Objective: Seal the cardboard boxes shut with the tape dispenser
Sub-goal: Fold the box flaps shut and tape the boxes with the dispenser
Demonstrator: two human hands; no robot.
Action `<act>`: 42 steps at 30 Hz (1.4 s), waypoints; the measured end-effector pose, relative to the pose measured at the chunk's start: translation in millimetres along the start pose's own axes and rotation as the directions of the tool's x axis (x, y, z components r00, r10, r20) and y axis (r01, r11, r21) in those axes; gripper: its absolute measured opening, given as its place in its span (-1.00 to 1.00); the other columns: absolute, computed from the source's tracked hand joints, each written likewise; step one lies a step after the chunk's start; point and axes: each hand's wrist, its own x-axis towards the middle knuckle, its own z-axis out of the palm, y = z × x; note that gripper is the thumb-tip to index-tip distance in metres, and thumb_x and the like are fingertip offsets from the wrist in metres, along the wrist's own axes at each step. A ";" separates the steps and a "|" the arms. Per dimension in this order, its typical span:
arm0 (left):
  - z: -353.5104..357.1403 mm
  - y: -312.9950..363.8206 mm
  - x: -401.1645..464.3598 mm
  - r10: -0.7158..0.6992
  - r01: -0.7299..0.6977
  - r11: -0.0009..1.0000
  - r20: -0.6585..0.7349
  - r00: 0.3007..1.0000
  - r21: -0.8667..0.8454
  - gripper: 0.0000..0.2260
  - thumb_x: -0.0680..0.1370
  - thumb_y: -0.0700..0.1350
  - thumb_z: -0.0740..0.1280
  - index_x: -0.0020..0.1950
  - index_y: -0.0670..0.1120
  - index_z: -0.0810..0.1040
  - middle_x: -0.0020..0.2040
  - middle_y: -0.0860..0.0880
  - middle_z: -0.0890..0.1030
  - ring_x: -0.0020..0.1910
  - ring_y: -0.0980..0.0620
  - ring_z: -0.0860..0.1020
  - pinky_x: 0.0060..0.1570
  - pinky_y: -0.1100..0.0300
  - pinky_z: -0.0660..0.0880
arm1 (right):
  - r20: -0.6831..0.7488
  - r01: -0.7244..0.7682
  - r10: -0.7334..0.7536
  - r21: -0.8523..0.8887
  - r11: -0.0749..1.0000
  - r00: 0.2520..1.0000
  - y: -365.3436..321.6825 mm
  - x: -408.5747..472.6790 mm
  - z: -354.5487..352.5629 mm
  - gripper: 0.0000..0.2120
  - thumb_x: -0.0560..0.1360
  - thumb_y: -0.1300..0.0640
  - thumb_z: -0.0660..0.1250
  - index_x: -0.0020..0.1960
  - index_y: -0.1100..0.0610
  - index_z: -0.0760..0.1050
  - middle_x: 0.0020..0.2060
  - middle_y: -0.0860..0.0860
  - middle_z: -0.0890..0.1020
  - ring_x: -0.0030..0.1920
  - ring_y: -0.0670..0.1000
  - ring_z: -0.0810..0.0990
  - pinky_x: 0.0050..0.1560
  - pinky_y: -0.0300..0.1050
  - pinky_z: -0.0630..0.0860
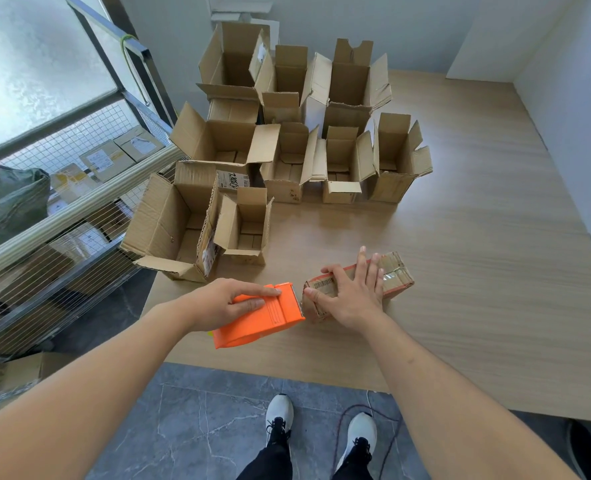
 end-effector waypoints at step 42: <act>15.1 -25.1 9.7 0.040 -0.039 0.999 -0.167 0.985 0.012 -0.35 0.61 0.20 0.28 0.55 0.46 -0.06 -0.17 -0.07 0.64 -0.23 0.03 0.58 -0.05 0.14 0.53 | 0.119 0.321 -0.298 -0.335 0.886 0.947 7.0 12.5 -27.6 -0.15 0.29 -0.16 0.59 0.44 -0.05 0.23 0.61 0.21 -0.23 0.60 0.28 -0.33 0.58 0.22 -0.26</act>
